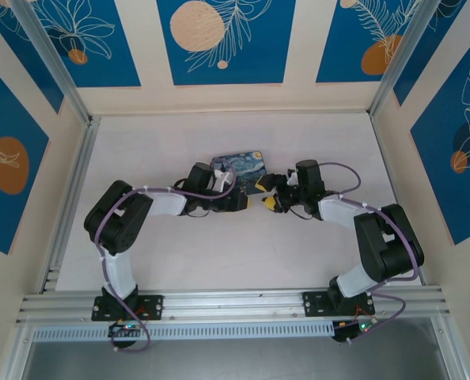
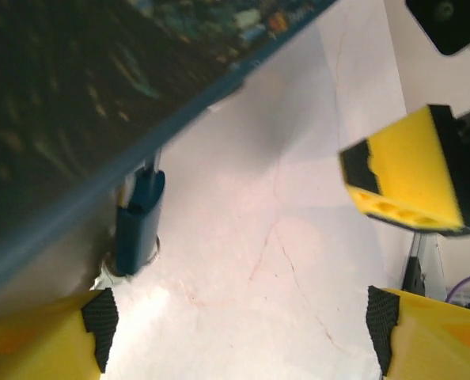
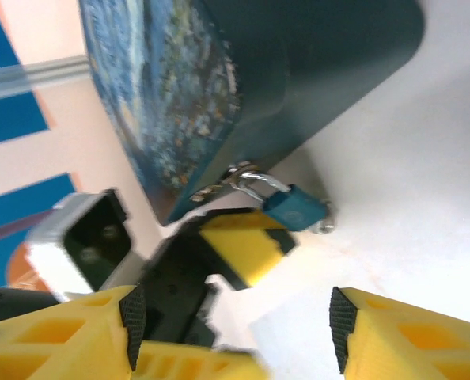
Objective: Unlock a padlock with a key
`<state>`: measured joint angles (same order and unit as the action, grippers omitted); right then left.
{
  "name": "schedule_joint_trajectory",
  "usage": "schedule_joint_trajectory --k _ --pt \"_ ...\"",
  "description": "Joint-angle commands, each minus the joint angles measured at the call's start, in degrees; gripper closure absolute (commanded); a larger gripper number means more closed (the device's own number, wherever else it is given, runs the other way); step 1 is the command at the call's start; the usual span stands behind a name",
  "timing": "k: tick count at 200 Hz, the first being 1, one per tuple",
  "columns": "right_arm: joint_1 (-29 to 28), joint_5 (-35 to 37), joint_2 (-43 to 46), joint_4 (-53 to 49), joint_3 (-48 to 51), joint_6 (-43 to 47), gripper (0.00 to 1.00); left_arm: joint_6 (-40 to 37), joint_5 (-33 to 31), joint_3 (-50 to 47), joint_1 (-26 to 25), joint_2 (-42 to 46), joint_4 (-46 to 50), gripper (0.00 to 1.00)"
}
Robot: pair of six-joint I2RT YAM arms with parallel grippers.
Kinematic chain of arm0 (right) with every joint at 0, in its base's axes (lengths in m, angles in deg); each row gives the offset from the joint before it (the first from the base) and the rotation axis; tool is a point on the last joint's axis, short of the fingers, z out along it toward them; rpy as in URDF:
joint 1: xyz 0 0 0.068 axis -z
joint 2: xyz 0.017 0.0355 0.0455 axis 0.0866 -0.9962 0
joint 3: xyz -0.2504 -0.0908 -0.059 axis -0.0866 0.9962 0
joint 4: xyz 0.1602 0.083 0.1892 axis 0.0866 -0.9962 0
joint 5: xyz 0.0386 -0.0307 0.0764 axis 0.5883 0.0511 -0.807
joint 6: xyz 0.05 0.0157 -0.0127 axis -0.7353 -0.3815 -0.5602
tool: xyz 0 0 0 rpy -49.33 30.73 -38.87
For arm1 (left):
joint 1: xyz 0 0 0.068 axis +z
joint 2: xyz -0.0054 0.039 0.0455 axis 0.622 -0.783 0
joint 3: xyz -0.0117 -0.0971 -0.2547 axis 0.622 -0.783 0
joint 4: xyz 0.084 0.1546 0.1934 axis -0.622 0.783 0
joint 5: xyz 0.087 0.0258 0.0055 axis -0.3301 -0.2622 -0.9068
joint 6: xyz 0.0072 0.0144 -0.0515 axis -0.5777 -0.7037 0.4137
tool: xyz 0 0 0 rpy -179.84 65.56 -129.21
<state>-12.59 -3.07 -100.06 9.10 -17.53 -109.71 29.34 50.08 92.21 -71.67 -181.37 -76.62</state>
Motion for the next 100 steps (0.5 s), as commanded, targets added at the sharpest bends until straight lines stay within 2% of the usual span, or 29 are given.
schedule_joint_trajectory --k 1,24,45,100 --pt "-0.9 2.0 0.8 -9.3 -2.4 11.8 0.37 1.8 1.7 -1.7 1.2 7.0 2.7 0.11" --pt "-3.3 6.1 0.3 -12.9 -4.8 17.8 0.39 4.6 0.9 -3.0 3.1 12.2 3.3 0.04" --pt "-6.3 11.6 -1.1 -15.9 -7.1 20.9 0.39 4.8 -3.0 -1.1 4.7 15.2 9.1 0.01" --pt "-14.6 26.1 -9.6 -26.3 -17.0 20.9 0.35 4.1 -15.0 10.0 7.3 13.9 23.1 0.0"
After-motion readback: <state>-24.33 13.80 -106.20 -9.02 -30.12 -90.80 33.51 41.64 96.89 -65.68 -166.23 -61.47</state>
